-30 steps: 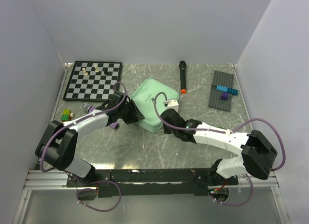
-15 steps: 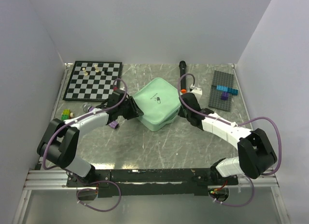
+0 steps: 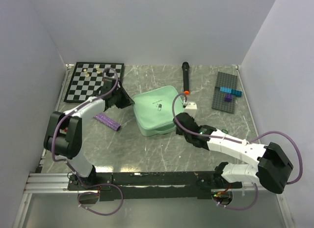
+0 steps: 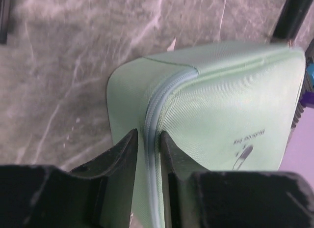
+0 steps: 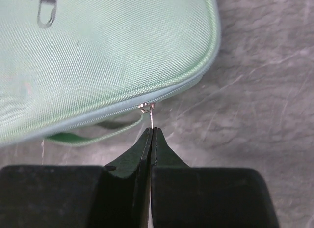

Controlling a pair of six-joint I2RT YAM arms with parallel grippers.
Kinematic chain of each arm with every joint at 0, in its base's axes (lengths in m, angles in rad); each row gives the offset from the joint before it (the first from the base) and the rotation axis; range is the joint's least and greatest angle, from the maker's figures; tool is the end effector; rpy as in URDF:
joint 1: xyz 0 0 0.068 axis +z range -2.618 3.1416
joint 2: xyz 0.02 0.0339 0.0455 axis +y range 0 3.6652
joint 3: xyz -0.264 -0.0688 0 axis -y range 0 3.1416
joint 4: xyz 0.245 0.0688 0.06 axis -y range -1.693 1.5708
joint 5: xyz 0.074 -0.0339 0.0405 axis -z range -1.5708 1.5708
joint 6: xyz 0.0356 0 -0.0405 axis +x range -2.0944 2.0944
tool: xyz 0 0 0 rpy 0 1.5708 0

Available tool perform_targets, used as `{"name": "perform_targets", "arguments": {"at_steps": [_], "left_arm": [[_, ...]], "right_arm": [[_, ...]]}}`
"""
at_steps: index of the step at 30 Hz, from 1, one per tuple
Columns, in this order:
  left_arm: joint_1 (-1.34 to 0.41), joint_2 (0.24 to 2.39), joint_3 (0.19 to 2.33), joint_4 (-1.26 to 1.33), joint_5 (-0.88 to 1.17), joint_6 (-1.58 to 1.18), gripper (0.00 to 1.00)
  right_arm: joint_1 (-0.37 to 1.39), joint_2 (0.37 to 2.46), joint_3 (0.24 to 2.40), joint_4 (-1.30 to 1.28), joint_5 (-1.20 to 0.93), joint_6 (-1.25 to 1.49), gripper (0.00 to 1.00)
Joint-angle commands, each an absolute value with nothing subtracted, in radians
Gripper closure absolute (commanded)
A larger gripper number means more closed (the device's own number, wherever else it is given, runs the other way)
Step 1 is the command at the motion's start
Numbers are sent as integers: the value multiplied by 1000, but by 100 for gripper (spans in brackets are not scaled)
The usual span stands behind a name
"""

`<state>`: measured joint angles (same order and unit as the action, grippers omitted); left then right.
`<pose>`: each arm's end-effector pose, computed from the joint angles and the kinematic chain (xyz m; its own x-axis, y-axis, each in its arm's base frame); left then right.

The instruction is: Organize the medicine kit

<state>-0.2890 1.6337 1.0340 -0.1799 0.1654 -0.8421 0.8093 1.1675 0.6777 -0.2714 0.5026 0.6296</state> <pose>0.3341 -0.1055 0.2115 -0.7422 -0.5470 -0.3872 -0.2408 0.7568 -0.6077 0.1759 0.1597 0.2214 -0.6165 0.1011 -0.7808 -0.0379 0.9868 0.1577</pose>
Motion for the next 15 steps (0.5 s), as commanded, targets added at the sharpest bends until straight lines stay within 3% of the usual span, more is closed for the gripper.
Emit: {"name": "perform_targets", "arguments": {"at_steps": [1, 7, 11, 15], "left_arm": [[-215, 1747, 1149, -262, 12, -779, 99], [-161, 1751, 1259, -216, 49, -862, 97], [-169, 1548, 1189, -244, 52, -855, 53], [-280, 1309, 1054, -345, 22, -871, 30]], "right_arm": [[957, 1160, 681, -432, 667, 676, 100], [1118, 1299, 794, -457, 724, 652, 100], [1123, 1345, 822, -402, 689, 583, 100], [1121, 1374, 841, -367, 676, 538, 100]]}}
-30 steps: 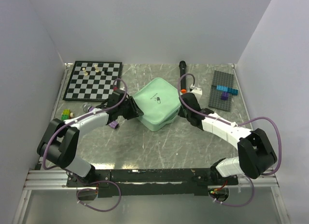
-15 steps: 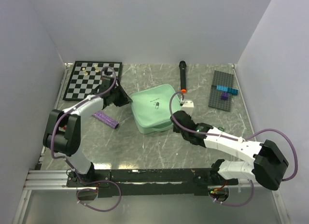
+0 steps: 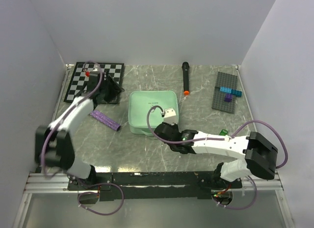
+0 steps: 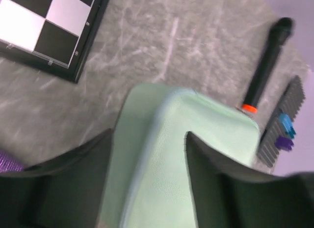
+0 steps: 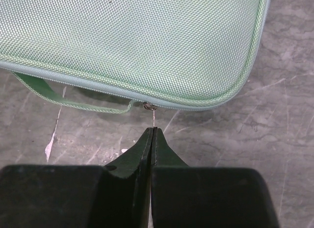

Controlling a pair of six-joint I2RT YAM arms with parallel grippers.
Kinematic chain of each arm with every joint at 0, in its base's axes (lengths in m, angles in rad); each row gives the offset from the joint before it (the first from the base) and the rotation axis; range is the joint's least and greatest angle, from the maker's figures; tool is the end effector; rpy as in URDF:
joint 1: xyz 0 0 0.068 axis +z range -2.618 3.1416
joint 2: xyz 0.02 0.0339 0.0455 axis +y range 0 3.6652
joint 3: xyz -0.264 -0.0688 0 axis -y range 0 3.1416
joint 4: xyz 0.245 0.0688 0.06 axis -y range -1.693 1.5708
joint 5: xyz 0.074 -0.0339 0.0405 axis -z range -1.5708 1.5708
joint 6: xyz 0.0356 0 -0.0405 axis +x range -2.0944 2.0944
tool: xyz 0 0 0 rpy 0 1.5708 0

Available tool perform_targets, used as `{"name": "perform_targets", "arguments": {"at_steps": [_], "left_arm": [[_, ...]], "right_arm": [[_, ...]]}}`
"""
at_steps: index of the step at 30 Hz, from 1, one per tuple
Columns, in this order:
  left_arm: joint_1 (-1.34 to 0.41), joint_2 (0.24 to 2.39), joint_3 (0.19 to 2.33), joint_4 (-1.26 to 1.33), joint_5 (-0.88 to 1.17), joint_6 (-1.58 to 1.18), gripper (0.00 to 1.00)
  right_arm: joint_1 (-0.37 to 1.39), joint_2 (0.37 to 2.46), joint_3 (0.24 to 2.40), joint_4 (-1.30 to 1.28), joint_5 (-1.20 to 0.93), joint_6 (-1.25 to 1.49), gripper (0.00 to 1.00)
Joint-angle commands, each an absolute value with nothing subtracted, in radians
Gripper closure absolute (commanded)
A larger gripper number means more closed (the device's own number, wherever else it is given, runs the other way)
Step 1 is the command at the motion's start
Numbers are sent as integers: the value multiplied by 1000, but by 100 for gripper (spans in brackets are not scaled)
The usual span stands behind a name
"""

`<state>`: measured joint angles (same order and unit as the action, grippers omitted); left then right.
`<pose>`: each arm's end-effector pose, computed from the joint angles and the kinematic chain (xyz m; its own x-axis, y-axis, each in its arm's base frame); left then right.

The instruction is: Organize the medicine kit

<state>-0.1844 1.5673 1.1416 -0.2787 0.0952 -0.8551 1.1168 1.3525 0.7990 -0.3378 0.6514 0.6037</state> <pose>0.3438 -0.0676 0.2601 -0.6092 -0.6506 -0.4535 -0.3139 0.7230 -0.6154 0.1365 0.2306 0.2139 -0.5917 -0.1832 -0.7851 -0.2571 0.9659 -0.0315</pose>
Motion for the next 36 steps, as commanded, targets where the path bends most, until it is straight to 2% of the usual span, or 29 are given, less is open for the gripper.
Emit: {"name": "perform_targets", "arguments": {"at_steps": [1, 2, 4, 7, 14, 15, 22, 27, 31, 36], "left_arm": [[-343, 1243, 1005, -359, 3, -896, 25], [-420, 1168, 959, -367, -55, -926, 22], [-536, 1099, 843, -359, -112, -1007, 8], [-642, 1088, 766, -360, -164, -1091, 1], [-721, 1169, 750, -348, -219, -1126, 1], [-721, 1167, 744, -332, -230, -1134, 3], [-722, 1151, 704, -236, -256, -1170, 3], [-716, 1216, 710, -192, -267, -1138, 1], [-690, 1314, 747, -201, -246, -1100, 10], [-557, 1379, 744, -167, -166, -1036, 21]], "right_arm": [[1121, 1379, 844, -365, 675, 535, 100], [1120, 1381, 844, -367, 676, 532, 100], [1118, 1376, 841, -362, 673, 529, 100], [1115, 1365, 833, -364, 672, 531, 100], [1114, 1365, 838, -376, 663, 551, 100], [1114, 1370, 841, -379, 661, 557, 100], [1115, 1364, 839, -388, 646, 571, 100], [1115, 1362, 842, -390, 637, 569, 100], [1120, 1356, 844, -394, 627, 566, 100], [1121, 1341, 831, -428, 620, 542, 100]]}}
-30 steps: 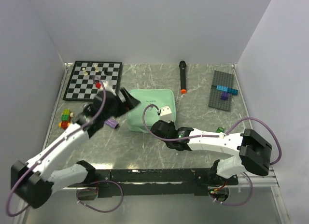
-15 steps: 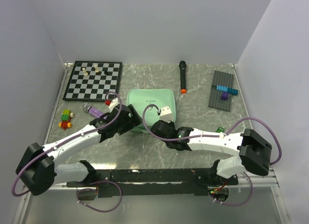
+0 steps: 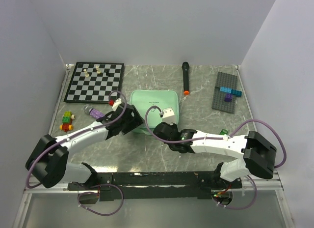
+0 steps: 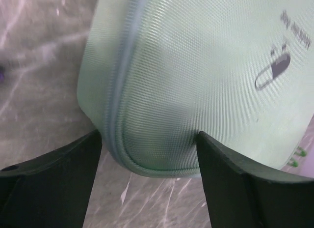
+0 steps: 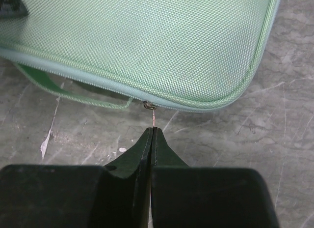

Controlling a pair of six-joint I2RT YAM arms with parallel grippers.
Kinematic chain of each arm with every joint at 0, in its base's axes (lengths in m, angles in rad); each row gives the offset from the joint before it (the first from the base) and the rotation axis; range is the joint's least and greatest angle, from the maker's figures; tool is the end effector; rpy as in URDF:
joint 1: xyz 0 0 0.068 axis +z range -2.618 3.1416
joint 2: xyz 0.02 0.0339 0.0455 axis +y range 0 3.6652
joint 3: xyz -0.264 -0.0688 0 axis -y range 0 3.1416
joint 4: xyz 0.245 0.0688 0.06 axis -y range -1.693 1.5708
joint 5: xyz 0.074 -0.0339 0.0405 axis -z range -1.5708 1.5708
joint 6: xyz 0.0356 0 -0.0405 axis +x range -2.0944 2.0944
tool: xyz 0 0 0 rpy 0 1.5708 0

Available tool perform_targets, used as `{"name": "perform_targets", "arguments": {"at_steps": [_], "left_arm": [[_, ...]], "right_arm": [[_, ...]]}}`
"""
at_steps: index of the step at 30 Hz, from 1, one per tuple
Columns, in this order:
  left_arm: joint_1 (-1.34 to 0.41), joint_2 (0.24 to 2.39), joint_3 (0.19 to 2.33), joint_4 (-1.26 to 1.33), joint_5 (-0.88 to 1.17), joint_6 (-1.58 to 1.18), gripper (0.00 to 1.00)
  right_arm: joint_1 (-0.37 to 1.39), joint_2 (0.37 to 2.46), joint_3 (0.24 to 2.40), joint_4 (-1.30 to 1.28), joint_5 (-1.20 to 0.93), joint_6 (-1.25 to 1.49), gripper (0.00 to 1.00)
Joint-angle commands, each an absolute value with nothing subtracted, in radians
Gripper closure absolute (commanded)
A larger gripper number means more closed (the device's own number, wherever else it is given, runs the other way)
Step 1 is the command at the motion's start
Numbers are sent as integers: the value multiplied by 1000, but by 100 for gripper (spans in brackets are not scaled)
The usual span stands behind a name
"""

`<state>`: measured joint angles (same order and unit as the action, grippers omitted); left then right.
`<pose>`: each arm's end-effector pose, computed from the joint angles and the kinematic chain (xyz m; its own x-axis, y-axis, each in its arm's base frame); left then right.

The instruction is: Organize the medicine kit

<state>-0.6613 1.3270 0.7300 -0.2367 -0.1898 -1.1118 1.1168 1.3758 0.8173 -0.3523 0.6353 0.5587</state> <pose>0.2139 -0.1580 0.2009 -0.7099 -0.5632 -0.4230 -0.3010 0.7855 -0.5407 0.1380 0.2346 0.2125 -0.5926 -0.2416 -0.7684 -0.2944 0.9529 -0.0725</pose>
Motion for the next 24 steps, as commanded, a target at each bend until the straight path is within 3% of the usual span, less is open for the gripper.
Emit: {"name": "perform_targets", "arguments": {"at_steps": [1, 6, 9, 10, 11, 17, 24], "left_arm": [[-530, 1382, 749, -163, -152, -1023, 25], [-445, 1427, 799, -156, -121, -947, 54], [-425, 1462, 827, -149, -109, -916, 81], [-419, 1477, 837, -144, -104, -905, 95], [-414, 1489, 850, -143, -92, -896, 99], [-370, 1551, 877, -120, -55, -885, 99], [-324, 1612, 955, -115, -22, -884, 99]], "right_arm": [[1120, 1333, 825, -437, 620, 537, 100], [1120, 1278, 776, -477, 626, 531, 100], [1114, 1256, 758, -520, 649, 557, 100], [1108, 1258, 755, -535, 656, 571, 100], [1100, 1255, 752, -554, 663, 583, 100], [982, 1218, 730, -698, 692, 770, 100], [816, 1057, 597, -531, 500, 747, 100]]}}
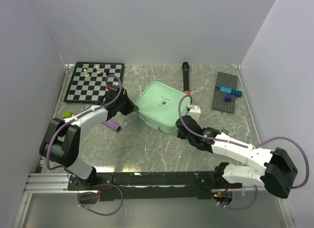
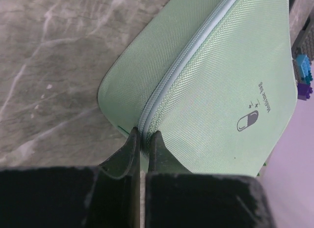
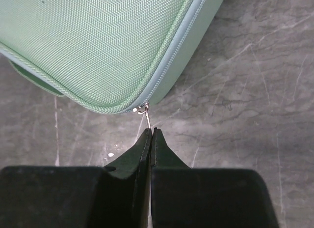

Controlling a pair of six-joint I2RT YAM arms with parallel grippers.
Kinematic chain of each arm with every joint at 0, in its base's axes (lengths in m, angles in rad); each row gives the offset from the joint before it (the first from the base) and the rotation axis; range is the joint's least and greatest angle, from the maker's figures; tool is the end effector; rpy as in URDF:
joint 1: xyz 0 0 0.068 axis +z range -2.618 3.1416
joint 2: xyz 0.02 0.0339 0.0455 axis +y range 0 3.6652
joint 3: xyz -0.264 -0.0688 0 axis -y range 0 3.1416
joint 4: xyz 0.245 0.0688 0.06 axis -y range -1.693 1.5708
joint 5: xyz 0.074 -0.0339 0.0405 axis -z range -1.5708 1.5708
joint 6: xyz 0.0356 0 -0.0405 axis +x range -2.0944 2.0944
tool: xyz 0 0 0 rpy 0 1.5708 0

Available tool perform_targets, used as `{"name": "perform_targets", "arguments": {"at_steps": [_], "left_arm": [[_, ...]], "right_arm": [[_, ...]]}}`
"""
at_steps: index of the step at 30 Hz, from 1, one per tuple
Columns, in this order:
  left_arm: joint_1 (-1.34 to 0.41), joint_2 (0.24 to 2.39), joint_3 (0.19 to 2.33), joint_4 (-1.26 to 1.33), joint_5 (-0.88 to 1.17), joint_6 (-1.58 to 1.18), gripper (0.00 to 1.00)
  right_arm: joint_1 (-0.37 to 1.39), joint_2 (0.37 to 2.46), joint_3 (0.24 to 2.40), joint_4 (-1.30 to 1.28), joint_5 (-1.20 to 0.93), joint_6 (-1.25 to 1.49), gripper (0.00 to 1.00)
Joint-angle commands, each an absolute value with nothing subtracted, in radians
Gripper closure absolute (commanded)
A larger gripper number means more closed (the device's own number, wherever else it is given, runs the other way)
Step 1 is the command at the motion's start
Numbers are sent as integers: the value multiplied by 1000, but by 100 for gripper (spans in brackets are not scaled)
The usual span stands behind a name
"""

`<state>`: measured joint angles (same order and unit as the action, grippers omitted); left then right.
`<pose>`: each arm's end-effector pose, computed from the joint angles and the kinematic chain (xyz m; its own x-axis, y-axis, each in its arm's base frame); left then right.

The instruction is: Organize the medicine kit

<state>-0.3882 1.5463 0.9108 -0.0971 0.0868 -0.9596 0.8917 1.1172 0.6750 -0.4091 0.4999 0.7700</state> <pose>0.3021 -0.1269 0.2071 -0.7129 -0.5899 -0.3791 -0.2563 0.7225 -0.6421 0.1519 0.1611 0.2210 -0.6764 0.1347 -0.7241 -0.0190 0.9796 0.1999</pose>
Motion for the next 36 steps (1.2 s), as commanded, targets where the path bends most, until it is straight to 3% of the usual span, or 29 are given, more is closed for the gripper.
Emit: {"name": "perform_targets", "arguments": {"at_steps": [1, 7, 8, 10, 12, 15, 22, 27, 36], "left_arm": [[-321, 1624, 981, -121, -20, -879, 99], [-304, 1729, 1143, -188, 3, -842, 99], [-304, 1729, 1164, -216, 3, -844, 95], [-304, 1697, 1157, -245, -32, -850, 67], [-302, 1625, 1091, -247, -51, -882, 45], [-310, 1491, 952, -242, -52, -928, 31], [-518, 1287, 739, -218, -94, -1046, 26], [-658, 1368, 814, -207, -127, -1071, 23], [-681, 1489, 828, -75, -117, -1123, 19]], "right_arm": [[813, 1063, 601, -522, 494, 738, 100], [815, 1134, 672, -489, 459, 646, 100], [819, 1144, 681, -492, 462, 638, 100], [825, 1154, 698, -492, 472, 621, 100], [827, 1167, 710, -498, 482, 609, 100], [828, 1183, 729, -512, 498, 600, 100], [827, 1207, 750, -517, 506, 586, 100], [828, 1219, 772, -520, 499, 584, 100], [844, 1224, 788, -534, 502, 589, 100]]}}
